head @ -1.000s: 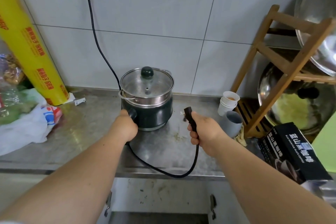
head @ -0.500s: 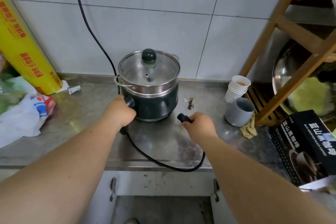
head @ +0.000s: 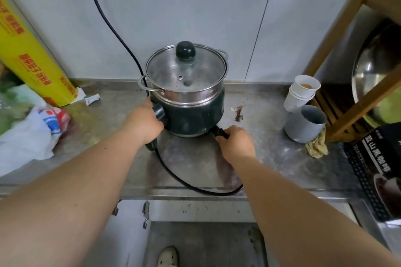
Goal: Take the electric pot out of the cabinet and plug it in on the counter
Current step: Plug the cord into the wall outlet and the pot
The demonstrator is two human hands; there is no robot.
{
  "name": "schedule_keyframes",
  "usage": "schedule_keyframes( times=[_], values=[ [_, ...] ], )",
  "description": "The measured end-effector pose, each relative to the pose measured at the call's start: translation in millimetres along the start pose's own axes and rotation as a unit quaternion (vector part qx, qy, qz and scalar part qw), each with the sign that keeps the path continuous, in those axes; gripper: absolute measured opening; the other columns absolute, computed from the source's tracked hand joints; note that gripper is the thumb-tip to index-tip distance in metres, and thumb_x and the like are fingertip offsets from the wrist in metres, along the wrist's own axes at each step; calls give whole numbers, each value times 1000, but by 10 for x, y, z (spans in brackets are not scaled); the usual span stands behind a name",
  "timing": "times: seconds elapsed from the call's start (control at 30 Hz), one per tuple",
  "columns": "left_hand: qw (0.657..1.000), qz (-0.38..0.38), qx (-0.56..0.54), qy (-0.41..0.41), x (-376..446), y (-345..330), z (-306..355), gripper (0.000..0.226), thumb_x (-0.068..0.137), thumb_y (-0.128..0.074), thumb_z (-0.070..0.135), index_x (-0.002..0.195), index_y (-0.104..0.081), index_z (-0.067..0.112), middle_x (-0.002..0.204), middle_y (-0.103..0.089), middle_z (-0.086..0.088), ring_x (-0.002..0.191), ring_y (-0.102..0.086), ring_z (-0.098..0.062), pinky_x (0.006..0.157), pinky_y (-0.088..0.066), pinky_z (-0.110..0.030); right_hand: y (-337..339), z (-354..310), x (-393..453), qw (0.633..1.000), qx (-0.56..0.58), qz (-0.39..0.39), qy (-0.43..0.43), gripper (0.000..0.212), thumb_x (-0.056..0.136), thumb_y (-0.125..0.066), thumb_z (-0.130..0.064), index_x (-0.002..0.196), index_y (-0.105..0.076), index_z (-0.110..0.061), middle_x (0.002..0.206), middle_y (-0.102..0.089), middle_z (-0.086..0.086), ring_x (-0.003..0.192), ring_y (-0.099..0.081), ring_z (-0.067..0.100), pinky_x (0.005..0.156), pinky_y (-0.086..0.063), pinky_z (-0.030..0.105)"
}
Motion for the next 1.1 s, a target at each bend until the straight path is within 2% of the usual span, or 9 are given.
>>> schedule_keyframes(
  times=[0.07,0.13,0.33,0.4,0.5,0.6,0.7,0.87,1.1],
  values=[
    [1000,-1,-4,3,-4,8,2,40,69,-61,7,108,-54,7,61,-41,5,54,-43,-14,45,-30,-25,-16,11,4,1000,2,2,0,27,87,-55,-33,101,-60,-10,96,-63,11,81,-56,28,66,-45,32],
    [1000,-2,-10,2,1,11,4,40,69,-62,6,108,-53,9,62,-40,6,55,-42,-13,44,-29,-24,-27,19,2,1000,7,7,-1,27,87,-56,-32,103,-60,-11,97,-63,11,82,-57,27,67,-45,32],
    [1000,-9,-22,-8,-30,28,40,50,72,-58,3,120,-48,13,71,-48,0,74,-51,-28,62,-39,-31,-84,24,-8,1000,19,16,-5,31,87,-56,-33,109,-60,-11,105,-63,11,91,-59,29,74,-49,35],
    [1000,-8,-27,-10,-47,35,53,52,72,-58,3,122,-47,14,78,-51,-3,74,-51,-27,63,-39,-33,-102,5,-1,1000,20,16,-2,32,87,-56,-32,110,-60,-11,106,-63,12,93,-59,31,77,-51,37],
    [1000,-3,-30,-8,-61,42,57,50,72,-58,3,121,-49,12,73,-49,-1,72,-50,-26,62,-38,-33,-107,-26,22,1000,22,14,3,31,87,-56,-31,110,-60,-10,104,-64,12,92,-59,31,77,-52,39],
    [999,-13,-42,-13,-62,39,54,54,72,-57,3,123,-47,17,78,-54,-3,71,-52,-25,62,-39,-33,-97,-39,47,1000,20,11,7,30,87,-56,-32,109,-60,-11,102,-64,11,88,-59,29,73,-51,36],
    [998,-25,-53,-13,-50,54,25,51,71,-56,3,119,-49,19,71,-52,3,64,-52,-18,61,-40,-31,-96,-49,72,1000,18,11,21,31,88,-56,-32,110,-61,-12,104,-63,10,87,-59,28,71,-49,33],
    [996,-71,-52,-27,-24,108,22,56,68,-63,4,120,-50,23,94,-64,-8,84,-60,-28,71,-49,-35,-84,-53,125,998,15,5,53,31,87,-57,-31,111,-63,-12,107,-62,9,91,-58,28,71,-47,32],
    [993,-89,-68,-17,-19,104,10,65,61,-66,-2,120,-50,21,96,-64,-11,86,-59,-30,76,-51,-39,-147,-86,131,999,28,22,34,31,88,-57,-29,111,-64,-11,107,-63,10,92,-58,28,72,-43,29]
  ],
)
Point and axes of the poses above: each hand's wrist, its own x-axis towards the middle knuckle, its own y-axis out of the back of the hand, z = x × y, the point moved 3 cm from there along x, towards the middle knuckle
